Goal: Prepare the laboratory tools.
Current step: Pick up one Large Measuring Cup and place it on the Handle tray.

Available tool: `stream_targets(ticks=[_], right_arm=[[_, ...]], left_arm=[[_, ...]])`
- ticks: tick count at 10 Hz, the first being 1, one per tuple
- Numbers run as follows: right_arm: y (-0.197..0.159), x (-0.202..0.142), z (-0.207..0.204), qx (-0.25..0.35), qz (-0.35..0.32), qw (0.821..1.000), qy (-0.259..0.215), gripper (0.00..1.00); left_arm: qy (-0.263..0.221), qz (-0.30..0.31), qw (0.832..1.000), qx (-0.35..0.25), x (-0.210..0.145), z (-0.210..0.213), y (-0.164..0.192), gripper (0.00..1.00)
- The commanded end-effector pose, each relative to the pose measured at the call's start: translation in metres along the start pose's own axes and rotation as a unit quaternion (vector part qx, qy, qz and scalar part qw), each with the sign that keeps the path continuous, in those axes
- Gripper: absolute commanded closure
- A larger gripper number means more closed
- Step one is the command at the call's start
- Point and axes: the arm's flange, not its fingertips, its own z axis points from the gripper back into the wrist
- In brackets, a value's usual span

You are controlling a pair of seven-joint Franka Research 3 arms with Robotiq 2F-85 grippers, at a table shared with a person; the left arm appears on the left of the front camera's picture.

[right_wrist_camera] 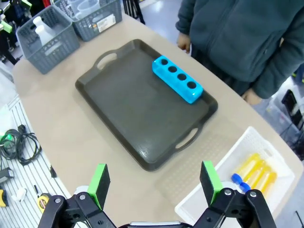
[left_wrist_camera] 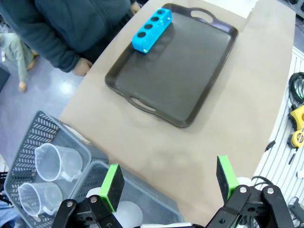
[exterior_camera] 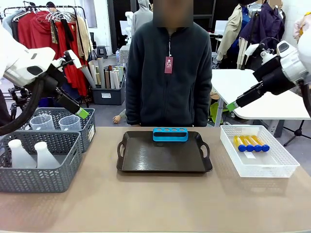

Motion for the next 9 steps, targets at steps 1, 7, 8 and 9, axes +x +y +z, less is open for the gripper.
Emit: stream_targets(ticks=[1,7,8,9], right_arm=[[0.008,0.006,0.000,0.043,0.049,0.998,-0.015,0.00],[0.001,0.058,0.052,0.082,0.106,0.991,-0.026,0.00],[-0.005,0.061,0.061,0.088,0.109,0.990,-0.031,0.00],[-0.010,0.064,0.068,0.088,0.107,0.990,-0.033,0.00]], left_arm=[[0.011,-0.013,1.000,-0.009,0.000,0.003,0.002,0.00],[-0.001,-0.069,0.998,-0.007,0.026,0.068,0.025,0.00],[0.000,-0.075,0.997,0.011,0.032,0.083,0.027,0.00],[-0.007,-0.082,0.996,0.021,0.037,0.097,0.028,0.00]])
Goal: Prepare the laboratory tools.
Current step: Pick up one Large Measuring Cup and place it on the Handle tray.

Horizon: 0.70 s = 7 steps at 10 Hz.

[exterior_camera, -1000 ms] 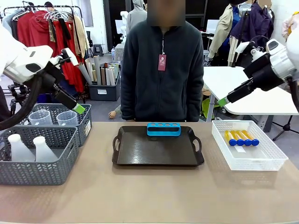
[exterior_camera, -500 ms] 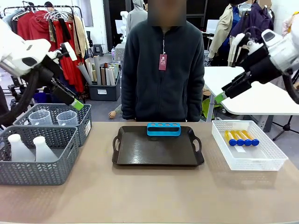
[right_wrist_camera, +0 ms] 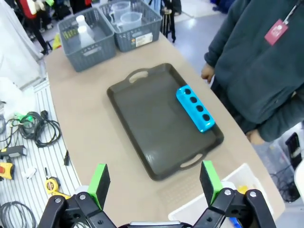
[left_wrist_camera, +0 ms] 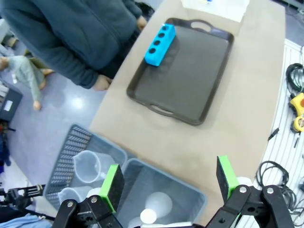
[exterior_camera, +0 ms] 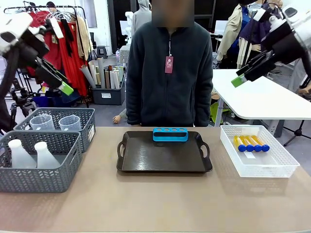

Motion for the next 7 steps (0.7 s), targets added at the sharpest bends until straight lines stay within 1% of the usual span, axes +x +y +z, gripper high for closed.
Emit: stream_targets(ticks=[1,5,6,7], right_arm=[[-0.019,0.001,0.010,0.011,0.005,1.000,-0.014,0.00],[-0.029,0.000,0.018,-0.005,0.004,1.000,-0.001,0.00],[-0.031,0.000,0.018,-0.004,0.002,1.000,-0.002,0.00],[-0.030,0.002,0.018,-0.018,0.001,1.000,-0.006,0.00]], left_arm=[[0.006,-0.019,1.000,0.017,0.006,0.015,0.006,0.00],[-0.005,-0.004,1.000,0.015,-0.001,0.014,0.014,0.00],[-0.007,-0.002,1.000,0.018,-0.001,0.014,0.016,0.00],[-0.007,0.000,1.000,0.019,0.000,0.014,0.017,0.00]])
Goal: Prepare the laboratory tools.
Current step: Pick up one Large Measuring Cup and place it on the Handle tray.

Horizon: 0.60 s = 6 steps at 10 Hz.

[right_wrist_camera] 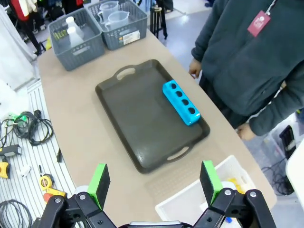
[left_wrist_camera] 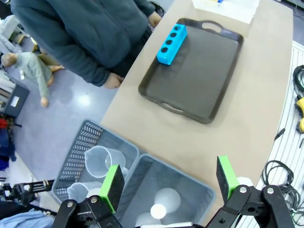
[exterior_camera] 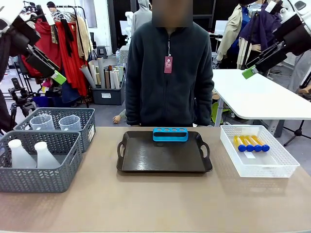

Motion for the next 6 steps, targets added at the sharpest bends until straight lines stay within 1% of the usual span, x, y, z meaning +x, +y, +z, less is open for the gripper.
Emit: stream_targets(ticks=[1,2,6], right_arm=[[-0.0009,0.0049,0.0003,-0.015,0.021,0.999,-0.029,0.00],[0.0000,0.0000,0.0000,0.000,0.000,1.000,0.000,0.00],[0.0000,0.0000,0.0000,0.000,0.000,1.000,0.000,0.00]], left_arm=[[-0.004,-0.012,1.000,-0.005,-0.0023,-0.0013,0.0031,0.00],[0.000,0.000,1.000,0.000,0.0000,0.0000,0.0000,0.00],[0.000,0.000,1.000,0.000,0.0000,0.0000,0.0000,0.00]])
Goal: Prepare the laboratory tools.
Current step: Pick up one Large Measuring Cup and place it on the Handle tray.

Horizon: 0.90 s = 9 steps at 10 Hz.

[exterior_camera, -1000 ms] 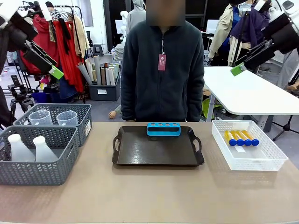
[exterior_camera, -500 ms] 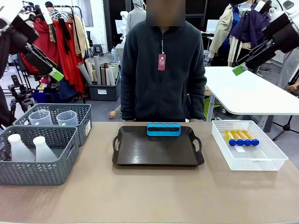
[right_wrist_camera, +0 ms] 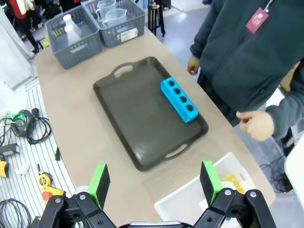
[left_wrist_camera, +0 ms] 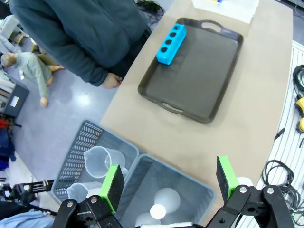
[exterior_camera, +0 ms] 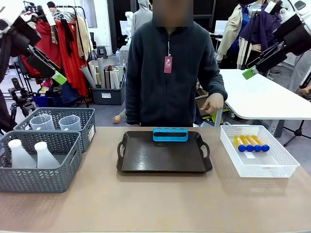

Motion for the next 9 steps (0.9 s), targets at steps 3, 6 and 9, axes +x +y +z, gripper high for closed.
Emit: stream_targets(ticks=[3,6,9], right_arm=[[-0.0004,0.0008,-0.0004,0.005,0.001,1.000,-0.007,0.00],[-0.0004,0.0008,-0.0004,0.005,0.001,1.000,-0.007,0.00],[-0.0004,0.0008,-0.0004,0.005,0.001,1.000,-0.007,0.00]], left_arm=[[-0.001,0.001,1.000,0.001,-0.0008,0.0015,0.0007,0.00],[-0.001,0.001,1.000,0.001,-0.0008,0.0015,0.0007,0.00],[0.000,0.000,1.000,0.000,0.0000,0.0000,0.0000,0.00]])
